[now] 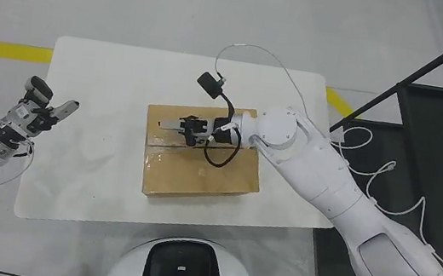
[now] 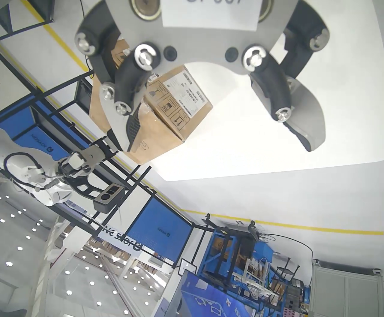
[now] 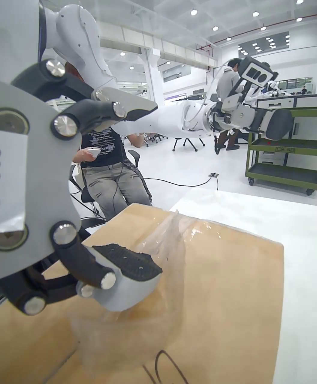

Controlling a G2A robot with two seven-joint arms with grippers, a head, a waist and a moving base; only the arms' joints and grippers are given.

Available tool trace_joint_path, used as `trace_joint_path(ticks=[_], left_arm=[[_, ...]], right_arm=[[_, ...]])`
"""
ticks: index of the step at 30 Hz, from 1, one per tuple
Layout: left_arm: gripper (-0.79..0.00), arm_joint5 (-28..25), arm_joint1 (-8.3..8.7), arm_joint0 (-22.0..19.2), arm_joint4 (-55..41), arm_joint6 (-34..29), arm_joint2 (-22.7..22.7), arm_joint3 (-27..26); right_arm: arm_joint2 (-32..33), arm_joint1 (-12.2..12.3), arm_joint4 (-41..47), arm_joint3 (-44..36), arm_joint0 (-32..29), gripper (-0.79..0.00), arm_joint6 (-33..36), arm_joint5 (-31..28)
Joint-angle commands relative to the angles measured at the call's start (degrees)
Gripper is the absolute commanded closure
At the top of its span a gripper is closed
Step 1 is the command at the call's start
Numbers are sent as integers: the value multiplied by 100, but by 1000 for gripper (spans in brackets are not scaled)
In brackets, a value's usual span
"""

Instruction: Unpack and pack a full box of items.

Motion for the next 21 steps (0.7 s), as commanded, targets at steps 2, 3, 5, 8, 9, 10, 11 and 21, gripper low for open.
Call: trace_joint_path(ticks=[2,3,5,8,9,10,11,21], left_arm=[[-785,0,0,0,0,0,0,0],[-785,0,0,0,0,0,0,0],[-785,0,0,0,0,0,0,0],[-785,0,0,0,0,0,0,0],[-785,0,0,0,0,0,0,0],[-785,0,0,0,0,0,0,0],[-785,0,0,0,0,0,0,0],[-785,0,0,0,0,0,0,0]], right_arm=[[53,11,-185,-25,-56,-785,-77,205],[72,19,-220,-45,-80,-785,-84,253],[162,58,-337,-151,-200,-785,-136,429],[284,118,-478,-320,-387,-785,-201,599],[338,142,-513,-385,-467,-785,-215,656],[419,176,-569,-465,-573,-785,-256,730],[462,194,-601,-506,-629,-785,-285,764],[1339,493,-854,-1313,-1625,-785,-609,1043]])
